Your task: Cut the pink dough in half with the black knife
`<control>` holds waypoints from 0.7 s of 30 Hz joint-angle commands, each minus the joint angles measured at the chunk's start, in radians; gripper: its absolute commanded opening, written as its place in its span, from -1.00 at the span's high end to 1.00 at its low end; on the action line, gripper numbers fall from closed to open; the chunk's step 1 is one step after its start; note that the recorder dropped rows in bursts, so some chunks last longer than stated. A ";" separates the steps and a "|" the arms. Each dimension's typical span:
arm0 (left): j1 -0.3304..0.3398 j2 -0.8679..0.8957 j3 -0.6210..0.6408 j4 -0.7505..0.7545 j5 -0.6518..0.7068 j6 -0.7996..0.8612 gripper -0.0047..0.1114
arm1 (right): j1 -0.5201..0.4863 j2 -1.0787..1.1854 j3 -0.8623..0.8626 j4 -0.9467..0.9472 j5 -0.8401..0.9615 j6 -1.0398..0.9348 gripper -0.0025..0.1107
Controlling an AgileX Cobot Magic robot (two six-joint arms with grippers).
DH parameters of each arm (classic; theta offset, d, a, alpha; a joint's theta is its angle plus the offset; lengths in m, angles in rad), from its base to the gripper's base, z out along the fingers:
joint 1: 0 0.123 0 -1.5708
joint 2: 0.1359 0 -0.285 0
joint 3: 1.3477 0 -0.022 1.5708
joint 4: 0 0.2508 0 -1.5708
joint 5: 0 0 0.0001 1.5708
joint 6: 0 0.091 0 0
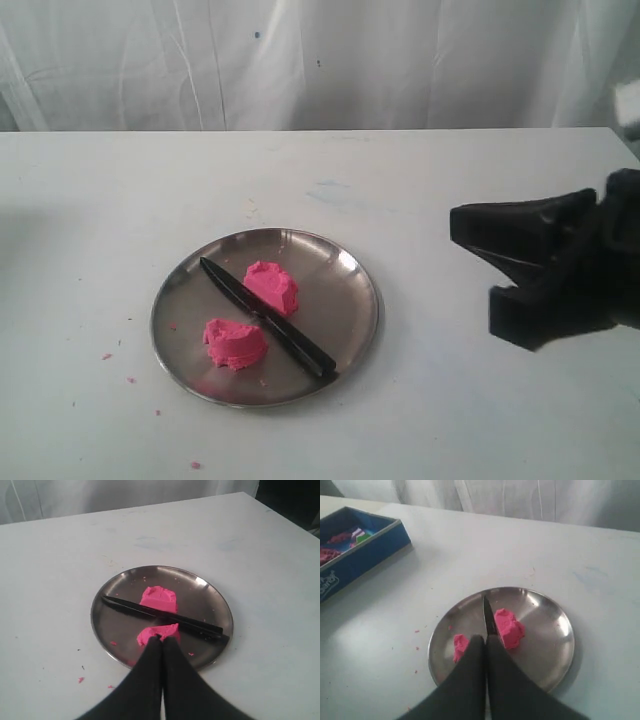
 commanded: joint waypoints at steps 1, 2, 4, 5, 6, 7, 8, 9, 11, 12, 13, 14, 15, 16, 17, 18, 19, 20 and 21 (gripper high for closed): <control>-0.001 -0.012 0.007 -0.030 0.007 -0.030 0.92 | -0.005 -0.150 0.051 0.010 -0.010 -0.009 0.96; -0.001 -0.012 0.007 -0.030 0.002 -0.030 0.92 | -0.005 -0.171 0.053 0.010 -0.006 -0.009 0.96; -0.001 -0.012 0.007 -0.030 0.001 -0.030 0.92 | -0.005 -0.216 0.058 0.010 0.002 -0.002 0.96; -0.001 -0.012 0.007 -0.030 0.001 -0.030 0.92 | -0.005 -0.234 0.058 0.010 0.004 -0.002 0.96; -0.001 -0.012 0.007 -0.030 0.001 -0.030 0.92 | -0.005 -0.250 0.058 0.010 0.004 -0.002 0.96; -0.001 -0.012 0.007 -0.028 0.002 -0.030 0.92 | -0.005 -0.262 0.058 0.010 0.004 -0.002 0.96; -0.001 -0.012 0.007 -0.028 0.002 -0.030 0.92 | -0.005 -0.274 0.058 0.010 0.004 -0.002 0.96; -0.001 -0.012 0.007 -0.028 0.002 -0.030 0.92 | -0.005 -0.281 0.058 0.010 0.004 -0.002 0.96; -0.001 -0.012 0.007 -0.028 0.002 -0.030 0.92 | -0.005 -0.295 0.058 0.010 0.004 -0.002 0.96; -0.001 -0.012 0.007 -0.028 0.002 -0.030 0.92 | -0.005 -0.299 0.058 0.010 0.003 -0.002 0.96; -0.001 -0.012 0.007 -0.028 0.000 -0.030 0.92 | -0.005 -0.301 0.058 0.010 0.003 -0.002 0.96; -0.001 -0.012 0.007 -0.028 0.000 -0.030 0.92 | -0.005 -0.304 0.058 0.010 0.003 -0.002 0.96; -0.001 -0.012 0.007 -0.028 0.000 -0.030 0.92 | -0.005 -0.304 0.058 0.010 0.003 -0.002 0.96; -0.001 -0.012 0.007 -0.028 0.000 -0.030 0.92 | -0.005 -0.304 0.058 0.010 0.003 -0.002 0.96; -0.001 -0.012 0.007 -0.028 0.000 -0.030 0.92 | -0.005 -0.304 0.058 0.010 0.003 -0.002 0.96; -0.001 -0.012 0.007 -0.028 0.000 -0.030 0.92 | -0.005 -0.304 0.058 0.010 0.003 -0.002 0.96; -0.001 -0.012 0.007 -0.028 0.000 -0.030 0.92 | -0.005 -0.304 0.058 0.010 0.003 -0.002 0.96; -0.001 -0.012 0.007 -0.028 0.000 -0.030 0.92 | -0.005 -0.304 0.058 0.010 0.003 -0.002 0.96; -0.001 -0.012 0.007 -0.028 0.000 -0.030 0.92 | -0.005 -0.304 0.058 0.010 0.003 -0.002 0.96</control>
